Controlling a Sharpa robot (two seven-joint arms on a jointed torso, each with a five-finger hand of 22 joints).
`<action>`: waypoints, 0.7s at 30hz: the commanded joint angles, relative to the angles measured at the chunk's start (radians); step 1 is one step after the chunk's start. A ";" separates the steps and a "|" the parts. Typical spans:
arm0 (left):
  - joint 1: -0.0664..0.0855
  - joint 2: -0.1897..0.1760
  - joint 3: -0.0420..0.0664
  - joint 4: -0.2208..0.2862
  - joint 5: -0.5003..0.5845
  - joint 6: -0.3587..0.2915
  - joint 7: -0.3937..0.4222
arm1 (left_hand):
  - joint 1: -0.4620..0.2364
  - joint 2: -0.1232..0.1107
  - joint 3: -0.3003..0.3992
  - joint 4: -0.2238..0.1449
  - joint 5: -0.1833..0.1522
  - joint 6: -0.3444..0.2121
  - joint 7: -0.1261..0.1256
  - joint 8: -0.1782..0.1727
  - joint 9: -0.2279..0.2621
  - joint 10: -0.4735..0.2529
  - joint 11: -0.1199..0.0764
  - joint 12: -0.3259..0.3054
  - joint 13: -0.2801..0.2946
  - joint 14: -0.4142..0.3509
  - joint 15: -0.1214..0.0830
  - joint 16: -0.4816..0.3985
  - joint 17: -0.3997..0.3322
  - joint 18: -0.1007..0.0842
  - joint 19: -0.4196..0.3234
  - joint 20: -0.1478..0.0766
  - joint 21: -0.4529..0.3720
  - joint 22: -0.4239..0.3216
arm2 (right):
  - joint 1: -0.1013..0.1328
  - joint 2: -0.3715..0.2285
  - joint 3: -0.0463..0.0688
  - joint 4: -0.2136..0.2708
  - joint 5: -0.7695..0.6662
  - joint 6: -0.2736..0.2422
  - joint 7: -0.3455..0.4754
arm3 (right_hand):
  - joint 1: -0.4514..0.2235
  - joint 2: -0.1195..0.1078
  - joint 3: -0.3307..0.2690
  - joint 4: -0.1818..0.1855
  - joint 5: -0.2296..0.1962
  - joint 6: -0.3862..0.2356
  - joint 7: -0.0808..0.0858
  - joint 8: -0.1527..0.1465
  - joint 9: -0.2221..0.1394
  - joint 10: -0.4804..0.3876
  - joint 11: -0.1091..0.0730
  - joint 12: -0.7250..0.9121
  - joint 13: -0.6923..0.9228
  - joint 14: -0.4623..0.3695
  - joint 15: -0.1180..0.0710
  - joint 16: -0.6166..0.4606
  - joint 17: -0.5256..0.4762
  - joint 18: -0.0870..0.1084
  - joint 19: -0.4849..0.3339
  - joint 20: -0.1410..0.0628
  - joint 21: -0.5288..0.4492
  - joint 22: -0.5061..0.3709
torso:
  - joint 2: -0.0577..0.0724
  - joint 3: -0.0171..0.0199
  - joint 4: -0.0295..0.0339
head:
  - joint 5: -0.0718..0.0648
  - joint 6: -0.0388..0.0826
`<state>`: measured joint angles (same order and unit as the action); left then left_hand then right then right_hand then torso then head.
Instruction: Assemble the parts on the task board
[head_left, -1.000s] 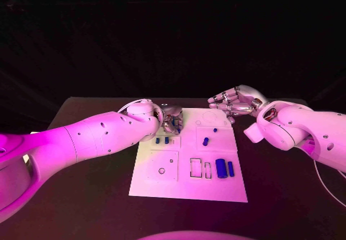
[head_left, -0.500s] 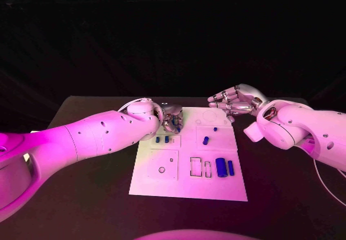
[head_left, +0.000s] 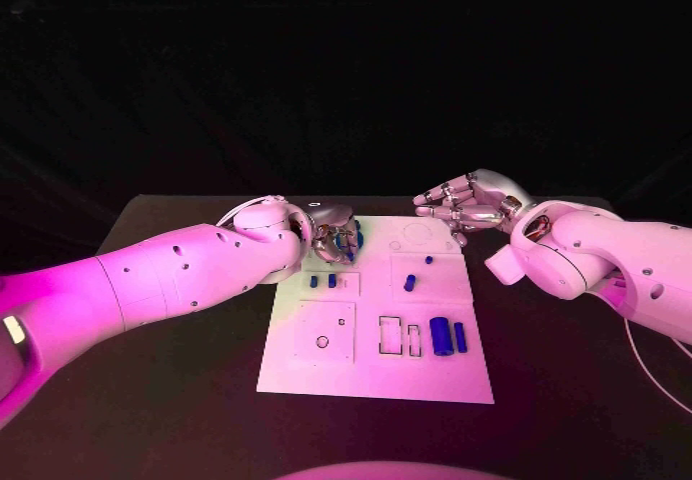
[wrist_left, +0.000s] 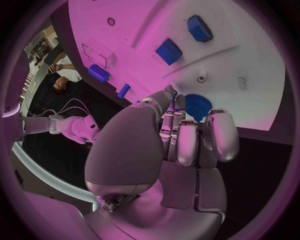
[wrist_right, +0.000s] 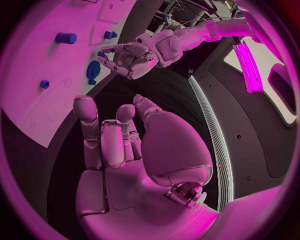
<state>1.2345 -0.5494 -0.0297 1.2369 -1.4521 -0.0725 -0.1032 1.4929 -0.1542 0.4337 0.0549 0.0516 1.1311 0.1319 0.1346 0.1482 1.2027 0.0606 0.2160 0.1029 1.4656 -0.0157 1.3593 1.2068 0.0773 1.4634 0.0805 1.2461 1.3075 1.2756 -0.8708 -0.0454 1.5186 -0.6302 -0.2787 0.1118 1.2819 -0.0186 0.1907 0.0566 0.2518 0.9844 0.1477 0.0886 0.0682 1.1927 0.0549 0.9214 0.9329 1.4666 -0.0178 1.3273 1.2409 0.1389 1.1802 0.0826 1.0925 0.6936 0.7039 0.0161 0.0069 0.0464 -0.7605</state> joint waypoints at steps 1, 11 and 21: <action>0.001 -0.019 0.001 0.021 0.038 -0.027 0.008 | -0.013 0.001 0.006 0.002 0.002 0.006 0.000 -0.004 -0.001 0.009 -0.001 -0.007 0.000 0.037 -0.007 -0.001 -0.002 -0.012 0.030 -0.003 0.001 0.123 | -0.001 -0.001 0.000 0.002 -0.003 0.010 0.009 | 0.001 -0.001 0.000 0.006 0.006 -0.005 0.002 -0.003 0.000 -0.007 0.003 -0.002 -0.001 0.031 -0.001 -0.005 0.000 0.020 -0.007 0.003 -0.006 -0.002 | 0.001 -0.0006 0.0003 | 0.000 0.002; 0.001 -0.076 0.002 0.044 0.062 -0.005 0.008 | -0.023 -0.005 0.008 0.000 0.002 0.007 0.001 -0.007 -0.003 0.012 -0.001 -0.012 0.000 0.036 -0.006 -0.004 -0.008 -0.012 0.029 -0.002 0.000 0.124 | -0.002 -0.003 0.000 0.001 -0.003 0.011 0.009 | 0.001 -0.001 0.000 0.006 0.006 -0.005 0.002 -0.003 0.000 -0.007 0.003 -0.002 -0.001 0.031 -0.001 -0.005 0.000 0.020 -0.007 0.003 -0.006 -0.002 | 0.002 -0.0008 0.0000 | 0.003 0.002; 0.001 -0.109 0.003 0.058 0.072 -0.009 -0.001 | -0.025 -0.005 0.009 -0.001 0.002 0.009 0.000 -0.007 -0.003 0.013 -0.001 -0.013 0.000 0.035 -0.006 -0.006 -0.011 -0.012 0.029 -0.002 0.000 0.123 | -0.003 -0.003 0.000 0.000 -0.003 0.012 0.009 | 0.001 -0.001 0.000 0.006 0.006 -0.005 0.002 -0.003 0.000 -0.007 0.003 -0.002 -0.001 0.031 -0.001 -0.005 0.000 0.020 -0.007 0.003 -0.006 -0.002 | 0.002 -0.0011 -0.0001 | 0.004 -0.002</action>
<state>1.2347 -0.6579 -0.0279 1.2904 -1.3947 -0.0825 -0.1038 1.4782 -0.1610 0.4363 0.0523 0.0516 1.1311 0.1319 0.1309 0.1463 1.2097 0.0608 0.2087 0.1028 1.4655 -0.0157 1.3593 1.1962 0.0773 1.4634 0.0806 1.2460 1.3074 1.2737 -0.8743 -0.0453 1.5176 -0.6302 -0.2786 0.1119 1.2819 -0.0186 0.1907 0.0566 0.2518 0.9844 0.1477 0.0886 0.0682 1.1927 0.0550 0.9214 0.9329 1.4666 -0.0178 1.3273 1.2408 0.1390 1.1801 0.0826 1.0925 0.6937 0.7057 0.0147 0.0066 0.0518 -0.7608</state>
